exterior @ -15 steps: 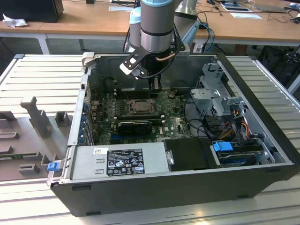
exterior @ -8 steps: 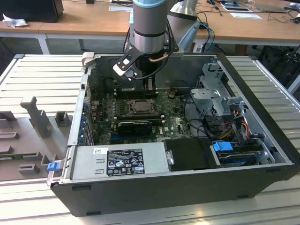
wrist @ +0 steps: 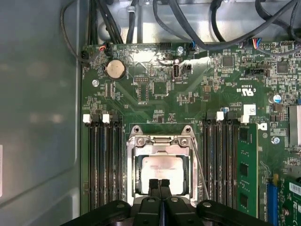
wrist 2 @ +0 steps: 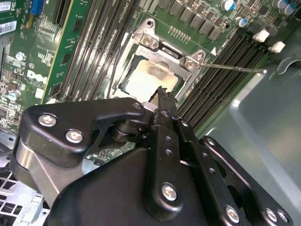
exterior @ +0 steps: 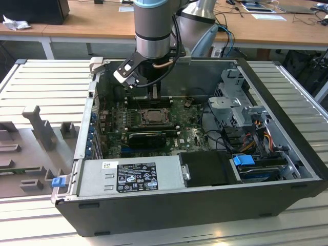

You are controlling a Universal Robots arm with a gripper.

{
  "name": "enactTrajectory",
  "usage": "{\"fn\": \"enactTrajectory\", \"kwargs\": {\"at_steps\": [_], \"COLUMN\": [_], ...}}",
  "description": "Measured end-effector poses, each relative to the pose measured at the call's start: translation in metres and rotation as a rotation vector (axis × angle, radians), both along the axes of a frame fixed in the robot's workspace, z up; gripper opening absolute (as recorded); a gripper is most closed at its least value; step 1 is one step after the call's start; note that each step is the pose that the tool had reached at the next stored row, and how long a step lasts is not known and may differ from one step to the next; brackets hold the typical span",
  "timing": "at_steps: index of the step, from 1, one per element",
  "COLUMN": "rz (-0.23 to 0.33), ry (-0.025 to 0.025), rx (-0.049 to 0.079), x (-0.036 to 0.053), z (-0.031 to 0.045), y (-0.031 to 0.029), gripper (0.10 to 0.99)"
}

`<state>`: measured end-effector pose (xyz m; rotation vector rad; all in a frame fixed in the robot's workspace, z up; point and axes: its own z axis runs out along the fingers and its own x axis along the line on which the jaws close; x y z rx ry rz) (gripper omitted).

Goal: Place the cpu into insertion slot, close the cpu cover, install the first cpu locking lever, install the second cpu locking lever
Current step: 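Install the first cpu locking lever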

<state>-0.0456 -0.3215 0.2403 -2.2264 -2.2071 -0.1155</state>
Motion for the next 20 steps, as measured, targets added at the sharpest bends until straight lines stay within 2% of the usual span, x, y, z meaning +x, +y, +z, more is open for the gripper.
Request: {"fn": "enactTrajectory", "kwargs": {"at_steps": [12,20], "rz": [0.0,0.0], "ry": [0.0001,0.0], "rx": [-0.002,-0.001], "x": [-0.0002,-0.0002], "z": [0.008,0.016], "y": [0.0,-0.0001], "gripper": [0.106,0.106]}}
